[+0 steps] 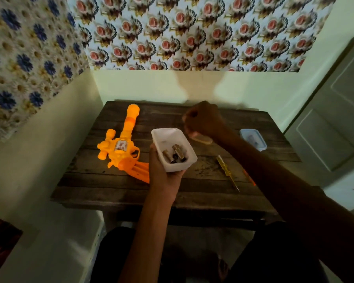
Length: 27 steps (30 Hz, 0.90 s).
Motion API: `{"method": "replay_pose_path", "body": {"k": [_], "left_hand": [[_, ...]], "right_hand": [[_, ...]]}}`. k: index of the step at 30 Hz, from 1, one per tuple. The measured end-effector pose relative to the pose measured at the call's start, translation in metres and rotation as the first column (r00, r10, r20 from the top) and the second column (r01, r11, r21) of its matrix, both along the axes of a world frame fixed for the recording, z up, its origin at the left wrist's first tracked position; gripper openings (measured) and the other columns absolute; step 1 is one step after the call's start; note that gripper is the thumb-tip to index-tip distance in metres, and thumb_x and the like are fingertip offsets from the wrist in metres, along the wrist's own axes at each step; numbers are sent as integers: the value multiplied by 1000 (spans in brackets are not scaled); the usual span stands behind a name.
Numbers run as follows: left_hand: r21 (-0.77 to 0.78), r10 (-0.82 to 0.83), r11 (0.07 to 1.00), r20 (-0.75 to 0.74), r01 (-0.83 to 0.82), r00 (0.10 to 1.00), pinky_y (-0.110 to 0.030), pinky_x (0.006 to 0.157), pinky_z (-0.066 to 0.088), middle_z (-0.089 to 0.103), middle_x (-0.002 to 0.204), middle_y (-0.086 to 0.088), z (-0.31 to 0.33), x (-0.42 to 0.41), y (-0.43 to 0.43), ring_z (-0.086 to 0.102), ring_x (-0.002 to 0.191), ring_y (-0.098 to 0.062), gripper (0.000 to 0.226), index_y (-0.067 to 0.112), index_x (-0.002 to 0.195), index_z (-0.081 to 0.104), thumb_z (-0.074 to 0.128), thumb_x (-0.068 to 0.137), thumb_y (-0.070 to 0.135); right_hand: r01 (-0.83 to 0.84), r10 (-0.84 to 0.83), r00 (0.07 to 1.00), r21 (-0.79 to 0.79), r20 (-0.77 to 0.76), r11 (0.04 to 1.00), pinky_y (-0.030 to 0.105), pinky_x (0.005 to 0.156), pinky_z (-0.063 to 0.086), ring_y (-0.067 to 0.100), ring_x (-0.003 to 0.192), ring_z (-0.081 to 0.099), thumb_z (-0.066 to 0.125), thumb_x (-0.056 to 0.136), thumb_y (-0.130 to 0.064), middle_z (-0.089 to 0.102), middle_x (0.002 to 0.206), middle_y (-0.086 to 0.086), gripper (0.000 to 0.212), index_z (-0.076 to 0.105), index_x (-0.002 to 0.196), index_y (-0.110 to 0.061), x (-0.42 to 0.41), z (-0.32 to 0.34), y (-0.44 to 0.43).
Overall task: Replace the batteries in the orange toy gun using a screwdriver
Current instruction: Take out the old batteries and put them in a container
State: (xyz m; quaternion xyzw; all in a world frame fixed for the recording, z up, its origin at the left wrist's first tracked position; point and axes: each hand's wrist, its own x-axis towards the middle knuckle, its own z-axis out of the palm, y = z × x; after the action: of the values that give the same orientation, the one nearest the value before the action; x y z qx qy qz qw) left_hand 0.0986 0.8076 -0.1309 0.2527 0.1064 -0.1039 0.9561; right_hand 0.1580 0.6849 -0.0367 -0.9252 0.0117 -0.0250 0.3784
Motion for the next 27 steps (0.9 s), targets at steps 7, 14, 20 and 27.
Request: {"method": "replay_pose_path", "body": {"k": [7,14,20,27], "left_hand": [[20,-2,1000,75,0,997,-50,89,52,70,113,-7,4,-10,6,61,115,-30,29,26,108,69,42,100,36],[103,-18,995,104,7,994,-51,96,48,67,122,-6,-3,-8,15,60,118,-28,32,26,123,63,41,101,35],[142,-7,990,115,-9,993,-49,95,49,65,125,-5,-7,-6,17,61,118,-25,37,26,134,54,38,102,38],[183,64,980,86,-79,994,-52,97,46,63,128,-6,-3,-7,13,59,117,-26,50,32,137,49,47,91,52]], "right_hand": [[481,-494,836,-114,-238,869,44,101,42,31,126,47,66,75,-52,49,137,16,77,46,135,-9,67,-107,-53],[566,-553,798,-17,-240,824,51,111,24,39,142,18,85,62,-35,11,156,18,124,0,152,-21,83,-114,-28],[406,-393,905,56,-162,912,48,93,51,32,113,58,79,67,-17,59,121,16,64,52,124,-6,79,-104,-32],[10,-13,1000,-208,-16,978,17,47,43,9,61,61,50,95,-19,60,72,-5,13,62,91,-20,-18,-44,11]]}}
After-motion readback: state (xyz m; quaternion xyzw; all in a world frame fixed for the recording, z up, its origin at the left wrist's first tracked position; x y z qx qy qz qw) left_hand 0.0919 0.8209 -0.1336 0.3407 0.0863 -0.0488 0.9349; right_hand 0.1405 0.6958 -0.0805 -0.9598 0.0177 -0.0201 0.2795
